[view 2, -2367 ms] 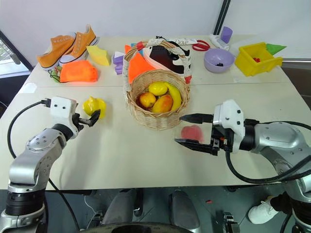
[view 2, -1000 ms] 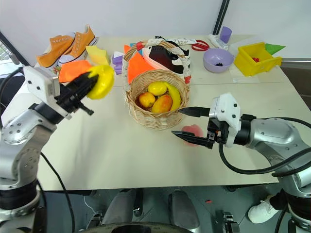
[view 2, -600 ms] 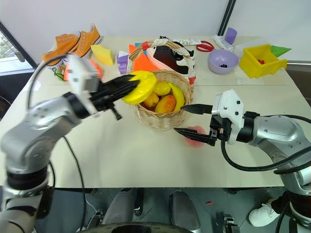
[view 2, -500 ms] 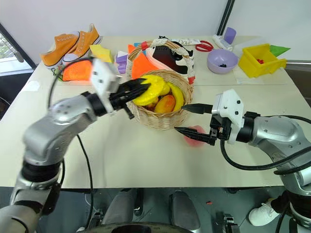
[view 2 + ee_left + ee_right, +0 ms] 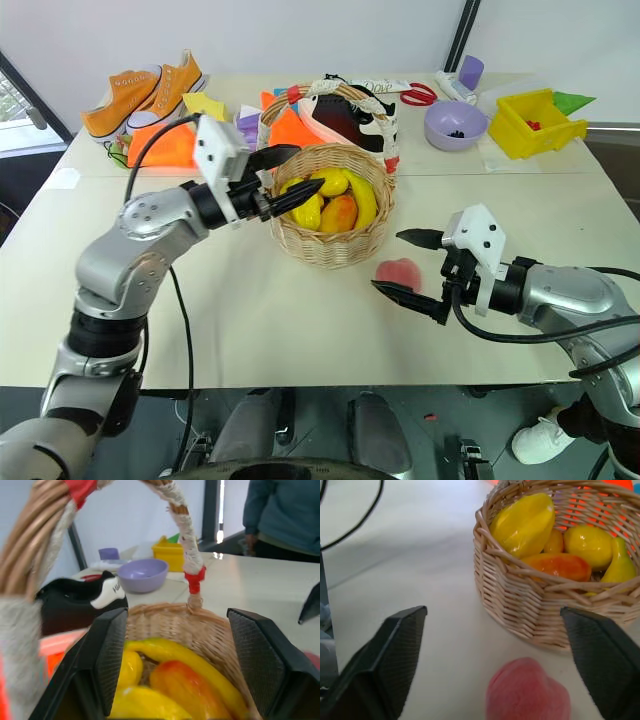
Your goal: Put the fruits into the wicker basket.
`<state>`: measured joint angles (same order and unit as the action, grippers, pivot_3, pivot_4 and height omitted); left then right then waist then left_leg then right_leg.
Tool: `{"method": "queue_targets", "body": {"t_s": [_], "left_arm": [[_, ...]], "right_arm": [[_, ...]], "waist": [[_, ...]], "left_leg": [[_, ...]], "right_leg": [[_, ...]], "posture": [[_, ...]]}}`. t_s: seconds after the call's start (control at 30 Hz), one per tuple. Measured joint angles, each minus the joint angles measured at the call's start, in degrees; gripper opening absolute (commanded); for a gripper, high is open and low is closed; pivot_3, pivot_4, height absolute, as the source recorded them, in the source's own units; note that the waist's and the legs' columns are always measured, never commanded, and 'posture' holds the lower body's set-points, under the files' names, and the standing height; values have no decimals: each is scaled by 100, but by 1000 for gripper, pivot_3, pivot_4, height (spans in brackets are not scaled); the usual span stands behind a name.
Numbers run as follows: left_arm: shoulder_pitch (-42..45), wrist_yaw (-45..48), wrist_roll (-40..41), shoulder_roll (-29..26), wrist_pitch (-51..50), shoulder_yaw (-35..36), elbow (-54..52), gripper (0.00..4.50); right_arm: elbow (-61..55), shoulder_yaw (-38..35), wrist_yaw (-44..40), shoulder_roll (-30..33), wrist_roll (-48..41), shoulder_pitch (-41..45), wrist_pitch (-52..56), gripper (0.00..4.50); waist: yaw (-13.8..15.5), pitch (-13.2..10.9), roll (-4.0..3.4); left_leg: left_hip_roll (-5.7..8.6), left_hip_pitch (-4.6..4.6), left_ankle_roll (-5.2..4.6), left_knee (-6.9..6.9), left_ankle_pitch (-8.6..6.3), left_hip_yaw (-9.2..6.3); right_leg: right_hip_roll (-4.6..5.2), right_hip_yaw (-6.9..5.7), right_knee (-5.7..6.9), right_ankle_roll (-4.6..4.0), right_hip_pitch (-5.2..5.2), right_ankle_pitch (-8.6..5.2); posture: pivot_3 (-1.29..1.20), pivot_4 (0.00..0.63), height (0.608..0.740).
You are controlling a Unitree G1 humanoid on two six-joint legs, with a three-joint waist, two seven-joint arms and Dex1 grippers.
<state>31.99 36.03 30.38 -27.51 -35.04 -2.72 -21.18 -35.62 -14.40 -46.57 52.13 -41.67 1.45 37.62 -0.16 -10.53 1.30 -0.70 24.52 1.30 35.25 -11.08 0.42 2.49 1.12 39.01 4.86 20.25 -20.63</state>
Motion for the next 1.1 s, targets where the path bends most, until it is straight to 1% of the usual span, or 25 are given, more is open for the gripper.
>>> {"method": "queue_targets", "body": {"t_s": [0.1, 0.2, 0.3, 0.37, 0.53, 0.57, 0.63, 0.67, 0.7, 0.73, 0.87, 0.93, 0.97, 1.0, 1.03, 1.07, 1.1], "left_arm": [[-706, 710, 531, -829, -179, 475, -481, 3527], [-1235, 1220, 790, -1381, -220, 681, -884, 3527], [-1650, 1538, 907, -1704, -218, 680, -1195, 3527], [-1784, 1619, 904, -1781, -212, 635, -1382, 3527], [-1838, 1592, 861, -1729, -176, 372, -1644, 3527], [-1852, 1581, 839, -1725, -176, 325, -1671, 3527], [-1882, 1549, 798, -1725, -176, 289, -1704, 3527], [-1882, 1535, 772, -1730, -176, 282, -1713, 3527], [-1884, 1523, 738, -1745, -174, 253, -1712, 3527], [-1894, 1523, 690, -1759, -162, 226, -1712, 3527], [-2021, 1477, 371, -1756, 55, 163, -1565, 3527], [-2151, 1477, 256, -1753, 192, 182, -1465, 3527], [-2263, 1477, 241, -1746, 255, 204, -1397, 3527], [-2311, 1477, 225, -1731, 293, 204, -1339, 3527], [-2395, 1468, 217, -1698, 358, 258, -1265, 3527], [-2445, 1455, 204, -1677, 411, 282, -1213, 3527], [-2513, 1443, 183, -1649, 481, 362, -1135, 3527]], "right_arm": [[203, 273, -109, -1, 508, -261, -333, 4466], [472, 561, -149, -30, 943, -245, -617, 4466], [927, 923, -103, -151, 1499, -143, -1011, 4466], [1249, 1095, -83, -201, 1826, -70, -1235, 4466], [1675, 1334, -99, -506, 2165, 46, -1551, 4466], [1731, 1387, -100, -553, 2228, 52, -1564, 4237], [1804, 1414, -109, -615, 2286, 52, -1585, 3636], [1804, 1411, -112, -614, 2292, 52, -1592, 3221], [1798, 1406, -116, -615, 2287, 51, -1584, 2987], [1782, 1398, -115, -616, 2279, 47, -1564, 2911], [1517, 1102, -179, -566, 2058, -72, -1350, 2911], [1140, 687, -431, -296, 1591, -165, -1027, 2911], [866, 393, -559, -122, 1220, -116, -818, 2911], [686, 217, -610, -55, 1000, -13, -720, 2911], [489, 94, -592, -30, 679, 282, -520, 2911], [342, 53, -534, -41, 517, 551, -433, 2911], [258, 133, -339, -159, 438, 1024, -325, 2911]], "waist": [[-65, -2, -1], [-65, -2, -2], [-48, -2, -1], [-34, -2, -2], [-55, -2, -2], [-66, -2, -2], [-61, -2, -4], [-56, -2, -4], [-53, -2, -4], [-52, -2, -4], [-51, -2, -4], [-50, -7, -16], [-64, -7, -16], [-71, -7, -16], [-92, -7, -15], [-102, -7, -16], [-119, -7, -13]], "left_leg": [[0, 0, 0, -4, 0, 0], [-1, -4, 0, 0, 0, 0], [0, -4, 0, 1, 0, 1], [3, -3, 0, 0, 0, 0], [1, -4, 0, -1, 0, 0], [1, -4, 0, -2, 0, 0], [1, -4, 0, -2, 0, 0], [1, -4, 0, -2, 0, 0], [1, -4, 0, -1, 0, 0], [1, -4, 0, -1, 0, 0], [1, -4, 0, -2, 0, 0], [1, -3, -1, -2, -1, 2], [-1, -4, -1, -2, -1, 2], [-4, -5, -1, -3, -1, 1], [-10, -8, -1, -3, -1, 1], [-11, -10, -1, -3, -1, 1], [-13, -13, -1, -4, -1, 1]], "right_leg": [[1, 0, -1, -1, 2, -1], [3, 1, -1, -1, -4, -1], [7, 1, -1, -2, -4, -1], [9, 1, -2, -3, -4, -2], [7, 1, -1, -3, -3, -1], [6, 2, 0, -3, -2, -1], [6, 1, 1, -3, -2, -1], [6, 0, 1, -2, -2, -1], [6, 0, 1, -2, -3, -1], [6, 1, 0, -2, -3, -1], [6, 0, 1, -2, -2, -1], [8, 2, 0, -2, -2, -1], [7, 2, 0, -2, -2, -1], [6, 1, 0, -3, -2, -1], [3, 1, 1, -4, -2, 0], [2, 1, 2, -6, -2, 1], [-1, 1, 2, -8, -4, 2]], "posture": [[0, 150, 733], [0, 150, 733], [0, 150, 733], [0, 150, 733], [0, 150, 733], [0, 150, 733], [0, 150, 733], [0, 150, 733], [0, 150, 733], [0, 150, 733], [0, 150, 733], [0, 150, 733], [0, 150, 733], [0, 150, 733], [0, 150, 733], [0, 150, 733], [0, 150, 733]]}}
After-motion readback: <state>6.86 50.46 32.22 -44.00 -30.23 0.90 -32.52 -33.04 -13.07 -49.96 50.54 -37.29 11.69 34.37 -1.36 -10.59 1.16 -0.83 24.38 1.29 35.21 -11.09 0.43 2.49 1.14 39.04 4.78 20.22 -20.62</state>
